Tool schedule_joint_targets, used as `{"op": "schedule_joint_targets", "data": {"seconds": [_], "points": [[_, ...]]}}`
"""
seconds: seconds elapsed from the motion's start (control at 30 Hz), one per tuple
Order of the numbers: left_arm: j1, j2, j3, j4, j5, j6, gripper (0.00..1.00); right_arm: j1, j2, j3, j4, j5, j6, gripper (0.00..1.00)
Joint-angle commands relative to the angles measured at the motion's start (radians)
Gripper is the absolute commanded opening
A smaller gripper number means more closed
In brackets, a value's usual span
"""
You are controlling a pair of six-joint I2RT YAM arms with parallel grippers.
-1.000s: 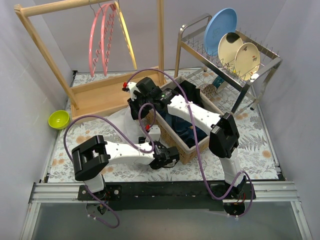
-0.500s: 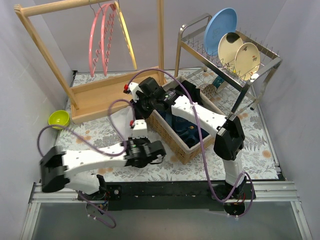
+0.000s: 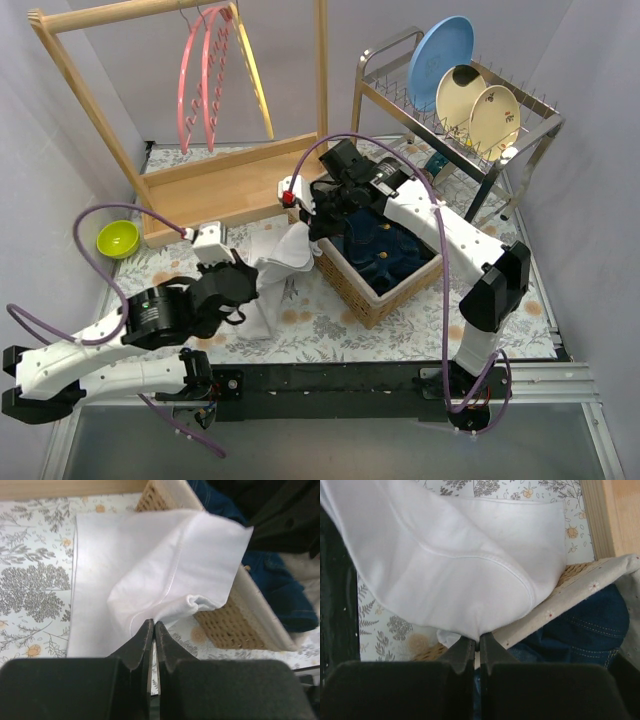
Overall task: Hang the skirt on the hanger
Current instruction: Move the skirt to the center of the board
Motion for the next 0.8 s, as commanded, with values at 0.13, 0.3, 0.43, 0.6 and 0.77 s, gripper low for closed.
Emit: {"op": "schedule_joint_targets", "data": {"seconds": [0.13, 0.3, 0.43, 0.6, 0.77], "points": [[0.004, -0.141, 0.25, -0.179, -0.096, 0.099, 0.0, -0.006, -0.102, 0.073, -0.199, -0.164, -0.208, 0.01], [0.004, -0.128, 0.41, -0.199, -0.075, 0.185, 0.0, -0.006, -0.105, 0.17, -0.299, -0.236, -0.238, 0.01], [0.004, -0.107, 0.48, -0.209, -0.007, 0.24, 0.0, -0.004, -0.132, 0.194, -0.33, -0.316, -0.238, 0.01], [0.004, -0.151, 0.498, -0.265, 0.045, 0.19, 0.0, 0.043, -0.163, 0.181, -0.387, -0.362, -0.254, 0.01], [0.004, -0.219, 0.439, -0.281, 0.105, 0.147, 0.0, 0.112, -0.226, 0.119, -0.387, -0.339, -0.251, 0.01]]}}
